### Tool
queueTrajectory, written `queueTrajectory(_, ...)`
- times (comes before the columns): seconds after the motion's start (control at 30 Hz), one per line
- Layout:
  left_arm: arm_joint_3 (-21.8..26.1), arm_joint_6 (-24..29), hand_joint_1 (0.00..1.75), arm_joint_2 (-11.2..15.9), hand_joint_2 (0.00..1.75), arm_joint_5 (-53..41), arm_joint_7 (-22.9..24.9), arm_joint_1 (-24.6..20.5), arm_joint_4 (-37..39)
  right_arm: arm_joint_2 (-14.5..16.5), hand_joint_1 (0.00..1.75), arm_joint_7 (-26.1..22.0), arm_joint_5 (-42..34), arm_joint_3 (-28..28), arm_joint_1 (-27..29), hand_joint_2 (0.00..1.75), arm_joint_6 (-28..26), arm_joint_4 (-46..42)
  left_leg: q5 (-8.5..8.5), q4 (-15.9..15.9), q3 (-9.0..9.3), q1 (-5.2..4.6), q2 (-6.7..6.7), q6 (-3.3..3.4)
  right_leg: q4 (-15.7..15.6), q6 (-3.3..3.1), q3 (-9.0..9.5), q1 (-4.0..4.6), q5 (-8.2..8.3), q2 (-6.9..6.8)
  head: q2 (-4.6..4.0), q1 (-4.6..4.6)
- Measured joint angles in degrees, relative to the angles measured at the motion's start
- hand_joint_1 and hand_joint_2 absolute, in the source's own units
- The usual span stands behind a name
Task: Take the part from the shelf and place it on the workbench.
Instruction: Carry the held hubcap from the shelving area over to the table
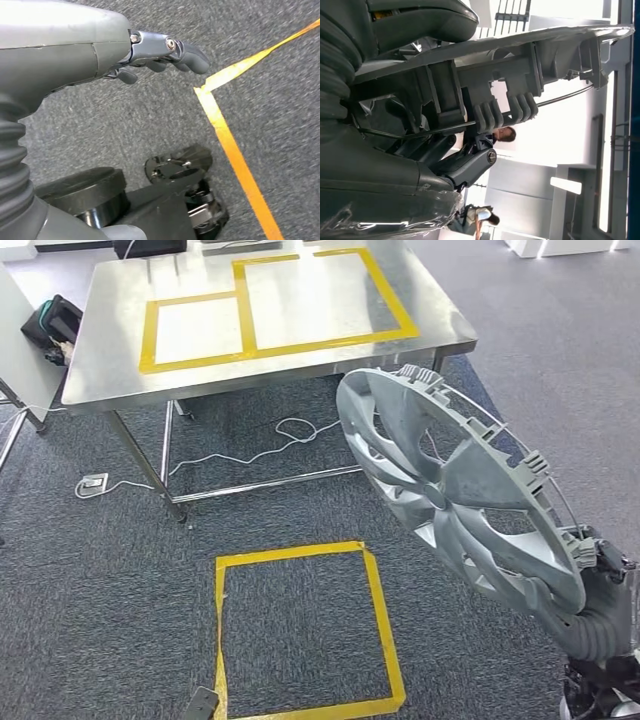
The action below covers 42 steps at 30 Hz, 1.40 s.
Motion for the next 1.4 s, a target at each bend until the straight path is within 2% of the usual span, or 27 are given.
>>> queueTrajectory(0.07, 0.01, -0.03, 0.00, 0.11, 1.75, 0.02, 0.23, 0.12, 0.00, 0.02, 1.75, -0.13, 0.05, -0.09, 0.14, 1.75, -0.12, -0.04, 0.22, -0.14, -0.03, -0.02, 0.01, 0.94, -0.04, -0.08, -0.10, 0.09, 0.08, 0.06, 0.00, -0.01)
queueTrajectory(0.13, 0.01, -0.11, 0.00, 0.13, 1.75, 0.02, 0.42, 0.14, 0.00, 0.03, 1.75, -0.21, 0.20, -0.25, 0.16, 1.75, -0.31, -0.09, 0.32, -0.37, 0.07, 0.05, 0.02, 0.92, -0.02, -0.42, -0.10, 0.27, 0.03, 0.08, 0.00, 0.01)
queueTrajectory(0.2, 0.01, -0.17, 0.00, 0.10, 1.75, 0.05, 0.50, 0.14, 0.00, 0.04, 1.75, -0.21, 0.54, -0.41, 0.15, 1.75, -0.48, -0.10, 0.41, -0.62, 0.13, 0.19, 0.02, 0.22, 0.02, -0.74, -0.13, 0.44, -0.02, 0.06, 0.00, 0.02)
queueTrajectory(0.27, 0.01, -0.21, 0.00, 0.09, 1.75, 0.12, 0.51, 0.14, 0.00, 0.04, 1.75, -0.20, 0.79, -0.49, 0.16, 1.75, -0.58, -0.10, 0.45, -0.81, 0.14, 0.41, 0.02, -1.15, 0.05, -0.97, -0.20, 0.59, -0.03, 0.03, -0.01, 0.03)
queueTrajectory(0.3, 0.01, -0.25, 0.00, 0.07, 1.75, 0.21, 0.51, 0.14, 0.00, 0.04, 1.75, -0.20, 0.87, -0.49, 0.16, 1.75, -0.61, -0.10, 0.46, -0.86, 0.14, 0.50, 0.02, -1.69, 0.06, -1.05, -0.22, 0.64, -0.02, 0.03, -0.01, 0.04)
queueTrajectory(0.33, 0.01, -0.28, 0.00, 0.04, 1.75, 0.30, 0.51, 0.14, 0.00, 0.04, 1.75, -0.20, 0.96, -0.49, 0.15, 1.75, -0.63, -0.10, 0.45, -0.89, 0.13, 0.55, 0.02, -1.97, 0.06, -1.10, -0.24, 0.67, -0.01, 0.03, -0.01, 0.04)
queueTrajectory(0.43, 0.01, -0.36, 0.00, -0.09, 1.75, 0.49, 0.50, 0.12, 0.00, 0.04, 1.75, -0.21, 1.24, -0.48, 0.15, 1.75, -0.73, -0.10, 0.46, -0.89, 0.09, 0.54, 0.02, -2.01, 0.06, -1.13, -0.23, 0.67, 0.00, 0.02, -0.01, 0.05)
queueTrajectory(0.5, 0.02, -1.06, 0.00, -0.18, 1.75, 0.66, 0.23, 0.11, 0.00, 0.04, 1.75, -0.36, 3.90, -0.52, 0.15, 1.75, -2.73, -0.15, 0.46, -0.87, 0.07, 0.49, 0.02, -2.01, 0.04, -1.15, -0.22, 0.63, 0.02, 0.01, -0.01, 0.06)
queueTrajectory(0.53, 0.02, -1.75, 0.00, -0.23, 1.75, 0.77, 0.04, 0.10, 0.00, 0.03, 1.75, -0.49, 7.79, -0.57, 0.21, 1.75, -5.72, -0.19, 0.46, -0.86, 0.07, 0.46, 0.01, -2.01, 0.03, -1.15, -0.21, 0.60, 0.04, -0.02, -0.02, 0.05)
queueTrajectory(0.67, 0.01, -3.41, 0.00, -0.52, 1.75, 0.78, -0.23, 0.14, 0.00, -0.65, 1.75, -0.97, 31.00, -1.44, 1.22, 1.75, -24.91, -0.05, 0.47, -0.80, -0.04, 0.33, -0.05, -1.97, -0.05, -1.09, -0.16, 0.48, 0.09, -0.23, 0.00, 0.09)
queueTrajectory(0.73, 0.01, -3.42, 0.00, -0.57, 1.75, 0.61, -0.08, 0.25, 0.00, -1.33, 1.75, -0.77, 36.76, -2.37, 1.61, 1.75, -31.19, 0.20, 0.50, -0.78, -0.11, 0.26, -0.05, -1.92, -0.08, -1.00, -0.20, 0.41, 0.16, -0.20, 0.00, 0.09)
queueTrajectory(0.8, 0.00, -3.40, 0.00, -0.57, 1.75, 0.52, 0.09, 0.35, 0.00, -2.04, 1.75, -0.45, 39.34, -3.12, 1.66, 1.75, -34.60, 0.28, 0.50, -0.77, -0.09, 0.19, 0.00, -1.86, -0.09, -0.95, -0.23, 0.34, 0.21, -0.05, -0.01, 0.08)
queueTrajectory(1.4, 0.01, -3.17, 0.00, -0.75, 1.75, 0.90, 0.77, 0.53, 0.00, -9.39, 1.75, 3.09, 49.62, -1.85, 0.50, 1.75, -40.29, 0.29, 0.51, -0.76, -0.11, 0.14, 0.00, -1.71, -0.11, -0.95, -0.23, 0.28, 0.22, -0.15, -0.01, 0.07)
